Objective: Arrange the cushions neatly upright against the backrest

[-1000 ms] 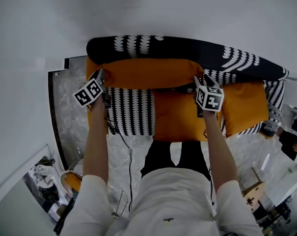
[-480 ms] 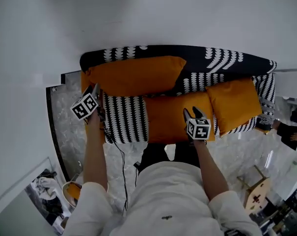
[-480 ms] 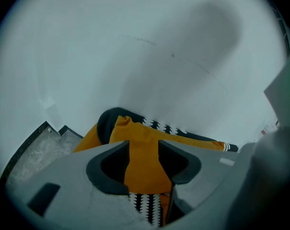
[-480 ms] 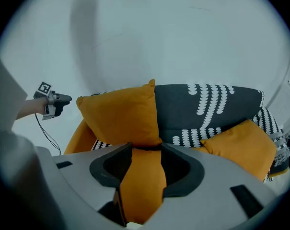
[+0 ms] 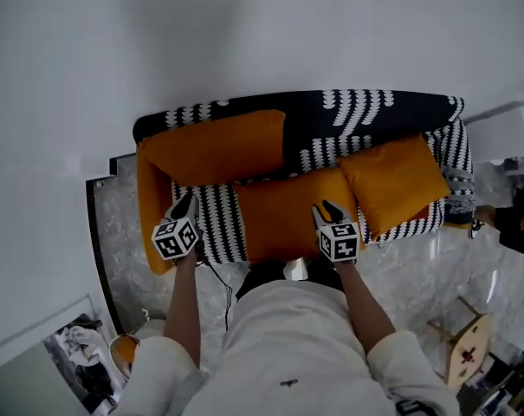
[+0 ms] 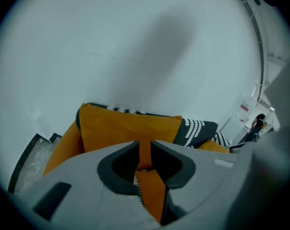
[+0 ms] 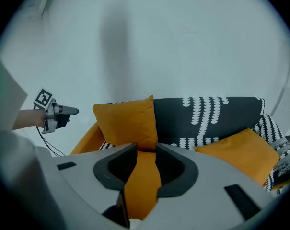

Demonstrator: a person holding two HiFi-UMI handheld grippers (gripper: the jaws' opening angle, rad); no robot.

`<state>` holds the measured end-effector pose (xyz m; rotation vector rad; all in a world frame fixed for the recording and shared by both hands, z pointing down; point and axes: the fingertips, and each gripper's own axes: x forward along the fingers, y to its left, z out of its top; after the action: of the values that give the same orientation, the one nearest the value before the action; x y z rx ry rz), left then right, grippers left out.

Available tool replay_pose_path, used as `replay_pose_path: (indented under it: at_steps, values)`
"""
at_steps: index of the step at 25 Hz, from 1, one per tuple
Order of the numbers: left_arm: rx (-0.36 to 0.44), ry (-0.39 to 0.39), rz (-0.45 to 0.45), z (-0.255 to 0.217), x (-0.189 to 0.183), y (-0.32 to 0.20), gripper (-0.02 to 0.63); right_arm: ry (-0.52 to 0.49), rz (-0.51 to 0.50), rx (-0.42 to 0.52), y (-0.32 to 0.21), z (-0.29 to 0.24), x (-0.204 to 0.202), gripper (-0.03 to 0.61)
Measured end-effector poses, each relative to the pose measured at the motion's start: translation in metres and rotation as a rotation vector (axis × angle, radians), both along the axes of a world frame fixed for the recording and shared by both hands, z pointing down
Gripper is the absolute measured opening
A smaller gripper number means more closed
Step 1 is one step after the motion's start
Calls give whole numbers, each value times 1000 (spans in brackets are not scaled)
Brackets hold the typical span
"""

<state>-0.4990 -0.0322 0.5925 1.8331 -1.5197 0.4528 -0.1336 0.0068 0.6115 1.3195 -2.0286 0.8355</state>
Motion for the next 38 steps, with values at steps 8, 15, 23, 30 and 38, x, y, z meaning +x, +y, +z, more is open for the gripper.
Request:
replay_pose_path:
  at_steps: [8, 15, 23, 30, 38]
  values:
    - [20, 18, 160, -12, 172, 45, 27, -10, 106, 79, 65, -26, 136, 32]
    - [36, 46, 351, -24, 333, 82, 11, -27, 200, 101, 131, -33, 247, 9]
    - [8, 47, 519, -17, 484, 125, 11, -57, 362, 100, 203, -30, 360, 8]
    - [-45, 34, 729, -6, 574, 148, 12, -94, 529, 74, 244, -18, 406, 9]
    - [-97, 25, 909, 35, 655, 126, 12, -65, 567, -4, 234, 4, 435, 12]
